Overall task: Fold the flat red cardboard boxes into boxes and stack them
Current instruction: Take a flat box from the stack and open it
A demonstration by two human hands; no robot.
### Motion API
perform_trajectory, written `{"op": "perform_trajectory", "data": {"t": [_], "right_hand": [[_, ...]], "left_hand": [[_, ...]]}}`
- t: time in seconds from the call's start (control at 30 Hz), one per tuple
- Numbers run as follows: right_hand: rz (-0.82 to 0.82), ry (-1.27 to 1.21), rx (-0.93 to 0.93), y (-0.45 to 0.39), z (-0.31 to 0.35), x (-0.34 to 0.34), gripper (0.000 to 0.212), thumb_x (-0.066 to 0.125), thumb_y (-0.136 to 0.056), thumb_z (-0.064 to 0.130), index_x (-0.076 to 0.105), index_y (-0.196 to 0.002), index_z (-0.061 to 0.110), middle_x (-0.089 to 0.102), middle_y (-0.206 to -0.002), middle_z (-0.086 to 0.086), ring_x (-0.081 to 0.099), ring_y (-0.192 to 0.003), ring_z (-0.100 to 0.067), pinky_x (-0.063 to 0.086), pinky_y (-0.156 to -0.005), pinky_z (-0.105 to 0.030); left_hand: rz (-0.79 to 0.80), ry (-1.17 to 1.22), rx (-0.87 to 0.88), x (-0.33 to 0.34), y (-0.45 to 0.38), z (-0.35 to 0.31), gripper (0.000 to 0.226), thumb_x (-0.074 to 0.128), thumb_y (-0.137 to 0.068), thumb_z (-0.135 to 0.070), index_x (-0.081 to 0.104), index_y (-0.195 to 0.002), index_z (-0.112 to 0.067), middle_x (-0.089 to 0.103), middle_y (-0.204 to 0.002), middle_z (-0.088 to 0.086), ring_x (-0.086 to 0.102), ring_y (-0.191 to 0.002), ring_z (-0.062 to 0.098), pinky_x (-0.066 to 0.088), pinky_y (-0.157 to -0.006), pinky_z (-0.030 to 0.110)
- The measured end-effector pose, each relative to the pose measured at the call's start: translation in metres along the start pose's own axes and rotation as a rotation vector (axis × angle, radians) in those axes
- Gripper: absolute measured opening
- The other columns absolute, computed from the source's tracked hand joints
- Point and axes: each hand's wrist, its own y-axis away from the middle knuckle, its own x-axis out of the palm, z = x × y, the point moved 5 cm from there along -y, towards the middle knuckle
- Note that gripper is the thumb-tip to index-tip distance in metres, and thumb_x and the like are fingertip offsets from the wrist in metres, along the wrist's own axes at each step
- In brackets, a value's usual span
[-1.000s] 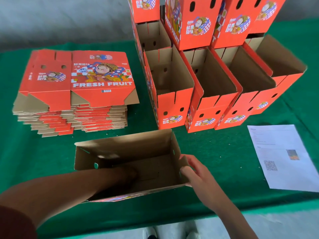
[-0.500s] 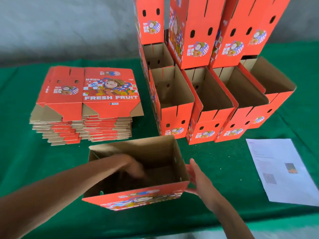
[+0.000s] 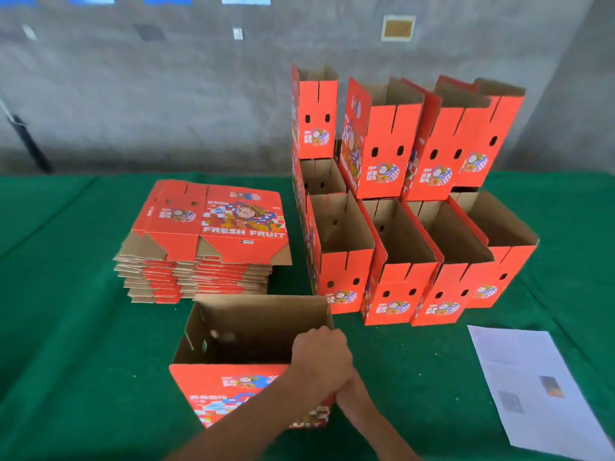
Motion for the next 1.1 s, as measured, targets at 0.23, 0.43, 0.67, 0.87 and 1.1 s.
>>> {"op": "perform_trajectory", "data": {"t": [0.23, 0.43, 0.67, 0.87, 1.1], "right_hand": [[-0.021, 0.428, -0.668, 0.031, 0.019, 0.011, 0.044, 0.058, -0.100, 0.054, 0.047, -0.137, 0.034, 0.051, -0.138, 0.010, 0.060, -0.120, -0.012, 0.055, -0.094, -0.028], [-0.245, 0.426, -0.919, 0.079, 0.083, 0.038, 0.064, 0.054, -0.093, 0.071, 0.031, -0.150, 0.055, 0.030, -0.160, 0.013, 0.048, -0.136, -0.007, 0.048, -0.099, -0.025], [-0.457, 0.612, -1.157, 0.104, 0.182, 0.051, 0.060, 0.046, -0.100, 0.063, 0.024, -0.156, 0.055, 0.033, -0.162, -0.015, 0.044, -0.136, -0.020, 0.045, -0.104, -0.041], [-0.593, 0.866, -1.058, 0.070, 0.262, 0.034, 0.052, 0.044, -0.100, 0.067, 0.040, -0.149, 0.049, 0.030, -0.161, -0.023, 0.053, -0.137, -0.034, 0.055, -0.100, -0.048], [-0.804, 0.879, -0.903, -0.008, 0.346, -0.022, 0.046, 0.058, -0.098, 0.050, 0.052, -0.143, 0.040, 0.027, -0.156, -0.025, 0.050, -0.131, -0.042, 0.056, -0.095, -0.047]], "left_hand": [[-0.042, -0.040, -0.043, -0.062, 0.040, 0.059, 0.023, 0.048, -0.103, -0.027, 0.057, -0.117, -0.011, 0.064, -0.125, 0.013, 0.063, -0.116, 0.036, 0.049, -0.089, 0.039], [-0.161, -0.070, 0.026, -0.152, 0.095, 0.083, 0.037, 0.044, -0.103, -0.025, 0.034, -0.069, -0.016, 0.052, -0.078, 0.009, 0.060, -0.088, 0.038, 0.041, -0.071, 0.036], [-0.400, -0.193, 0.143, -0.252, 0.118, 0.082, 0.035, 0.049, -0.103, -0.027, 0.046, -0.071, -0.015, 0.049, -0.069, -0.003, 0.046, -0.075, 0.028, 0.037, -0.064, 0.035], [-0.537, -0.189, 0.319, -0.305, 0.100, 0.082, 0.031, 0.054, -0.104, -0.022, 0.050, -0.075, -0.012, 0.041, -0.059, -0.003, 0.051, -0.074, 0.034, 0.047, -0.076, 0.039], [-0.735, -0.209, 0.482, -0.347, 0.014, 0.084, 0.028, 0.047, -0.108, -0.028, 0.064, -0.090, -0.015, 0.065, -0.077, 0.000, 0.063, -0.087, 0.031, 0.033, -0.096, 0.034]]}}
